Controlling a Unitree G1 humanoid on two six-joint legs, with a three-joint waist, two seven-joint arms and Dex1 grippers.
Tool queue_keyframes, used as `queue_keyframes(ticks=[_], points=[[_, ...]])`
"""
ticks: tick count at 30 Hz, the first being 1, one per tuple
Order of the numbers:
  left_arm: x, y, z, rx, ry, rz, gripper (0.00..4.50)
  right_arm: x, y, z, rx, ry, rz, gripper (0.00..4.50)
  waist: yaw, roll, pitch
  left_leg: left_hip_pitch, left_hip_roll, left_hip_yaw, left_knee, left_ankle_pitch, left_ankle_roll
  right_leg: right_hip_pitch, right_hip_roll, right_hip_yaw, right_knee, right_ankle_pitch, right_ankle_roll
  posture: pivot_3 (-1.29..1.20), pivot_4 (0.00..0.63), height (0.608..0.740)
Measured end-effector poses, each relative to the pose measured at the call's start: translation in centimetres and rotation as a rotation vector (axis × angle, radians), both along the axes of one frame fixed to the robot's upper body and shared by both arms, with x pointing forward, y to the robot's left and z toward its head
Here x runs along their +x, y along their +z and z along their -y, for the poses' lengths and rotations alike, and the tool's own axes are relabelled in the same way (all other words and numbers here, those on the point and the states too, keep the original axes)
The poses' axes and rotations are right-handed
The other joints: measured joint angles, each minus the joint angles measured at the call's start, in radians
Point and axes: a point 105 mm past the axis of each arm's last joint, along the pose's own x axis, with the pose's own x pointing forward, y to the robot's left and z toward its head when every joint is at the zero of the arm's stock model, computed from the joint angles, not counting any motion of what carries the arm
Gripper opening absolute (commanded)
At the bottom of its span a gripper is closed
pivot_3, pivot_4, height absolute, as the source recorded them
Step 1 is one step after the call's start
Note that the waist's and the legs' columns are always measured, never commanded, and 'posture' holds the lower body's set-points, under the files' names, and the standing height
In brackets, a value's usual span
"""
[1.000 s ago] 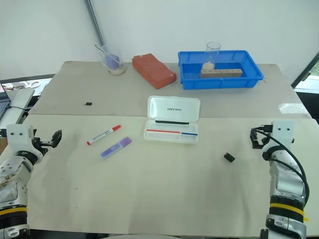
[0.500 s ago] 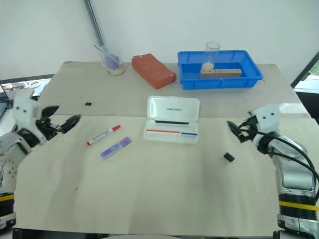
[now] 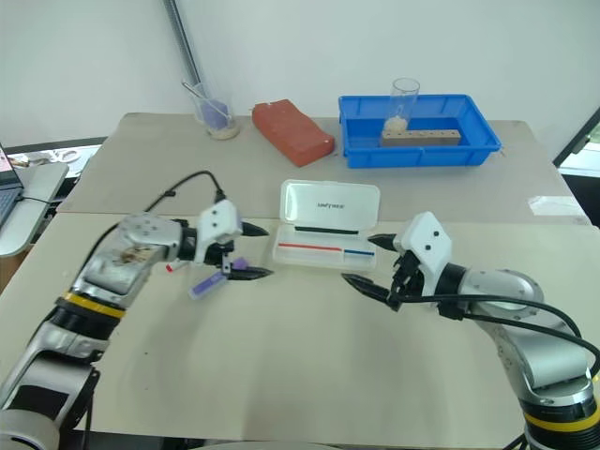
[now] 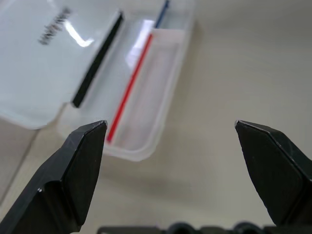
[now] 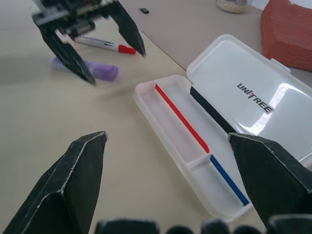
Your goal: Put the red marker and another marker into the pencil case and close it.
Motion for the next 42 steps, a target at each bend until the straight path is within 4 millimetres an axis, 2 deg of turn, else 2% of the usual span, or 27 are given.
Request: queue_keyframes(ticks=[5,8,11,14,15,16,20,23,28,32,37,38,42], points=[[0.9,-2.5,1.6,0.043,-0.060,0.001,4.48,-0.1,0.1,-0.4,0.013,-0.039,0.006,4.39,0.001,-0.001,0.001,-0.002,0.000,-0.002,0.001,0.000,0.001,-0.002,0.001,0.000,0.002,0.000,0.000,0.00,0.150,0.740],[2.0,-2.8,2.7,0.044,-0.049,0.007,3.69,-0.4,0.5,-1.0,0.026,-0.036,0.018,4.39,0.004,-0.003,0.002,-0.003,-0.001,-0.003,0.001,0.001,0.001,-0.003,0.001,0.000,0.002,0.000,0.002,0.00,0.150,0.740],[2.2,-3.2,2.9,0.056,-0.057,0.010,2.15,-0.5,0.5,-1.0,0.031,-0.042,0.012,4.39,0.001,-0.004,0.002,-0.003,-0.001,-0.003,0.001,0.001,0.001,-0.003,0.002,0.000,0.002,-0.002,0.005,0.00,0.150,0.740],[2.2,-3.4,3.2,0.061,-0.068,0.001,0.79,-0.4,0.5,-0.9,0.031,-0.056,0.015,4.39,0.000,-0.004,0.002,-0.003,-0.001,-0.004,0.001,0.001,0.002,-0.003,0.003,0.000,0.003,-0.002,0.005,0.00,0.150,0.740],[2.2,-3.4,3.2,0.063,-0.069,0.002,0.19,-0.4,0.5,-0.9,0.031,-0.059,0.016,4.39,0.000,-0.004,0.002,-0.003,-0.001,-0.005,0.001,0.001,0.002,-0.003,0.003,0.000,0.003,-0.002,0.005,0.00,0.150,0.740],[2.2,-3.3,3.2,0.063,-0.071,0.003,0.03,-0.4,0.5,-0.9,0.031,-0.060,0.016,4.39,0.000,-0.004,0.002,-0.003,-0.001,-0.005,0.001,0.001,0.002,-0.003,0.004,0.000,0.003,-0.002,0.005,0.00,0.150,0.740],[1.6,-3.2,3.2,0.066,-0.068,-0.012,0.03,-0.3,0.5,-0.8,0.030,-0.061,0.015,4.39,-0.001,-0.003,0.002,-0.003,-0.001,-0.005,0.001,0.001,0.002,-0.003,0.004,0.001,0.004,-0.002,0.005,0.00,0.150,0.740],[-0.5,-3.3,3.2,0.046,-0.070,-0.082,0.03,-0.3,0.5,-0.7,0.017,-0.049,0.008,4.39,-0.004,0.000,0.000,-0.002,-0.001,-0.005,0.001,0.001,0.002,-0.002,0.004,0.001,0.004,-0.001,0.004,0.00,0.150,0.740],[-3.5,-3.4,2.7,0.078,-0.060,-0.097,0.03,-0.6,-0.2,-0.1,-0.014,-0.016,-0.041,4.39,-0.001,0.000,0.000,0.001,0.000,-0.006,0.002,0.001,0.002,0.001,0.004,0.001,0.004,-0.002,0.005,0.00,0.150,0.740],[-4.8,-4.0,3.0,0.098,-0.044,-0.084,0.03,-0.8,-0.7,0.1,-0.021,0.001,-0.064,4.39,0.003,-0.001,0.000,0.002,0.000,-0.006,0.004,0.001,0.002,0.003,0.003,0.000,0.003,-0.002,0.005,0.00,0.150,0.740],[-5.0,-4.2,3.1,0.103,-0.035,-0.078,1.96,-0.5,-1.1,0.2,-0.006,-0.007,-0.079,4.39,0.000,-0.001,0.000,0.001,0.000,-0.006,0.005,0.001,0.002,0.004,0.003,0.000,0.003,-0.002,0.004,0.00,0.150,0.740],[-5.0,-4.1,3.1,0.104,-0.037,-0.078,2.55,-0.4,-1.2,0.3,-0.003,-0.013,-0.085,4.39,0.000,-0.001,0.000,0.001,0.000,-0.006,0.005,0.001,0.002,0.004,0.003,0.000,0.003,-0.002,0.004,0.00,0.150,0.740],[-5.5,-3.6,3.0,0.103,-0.045,-0.081,4.31,0.0,-1.4,0.5,-0.003,-0.026,-0.084,4.39,0.000,-0.001,0.000,0.001,0.000,-0.006,0.005,0.001,0.002,0.003,0.003,0.000,0.003,-0.001,0.003,0.00,0.150,0.740]])
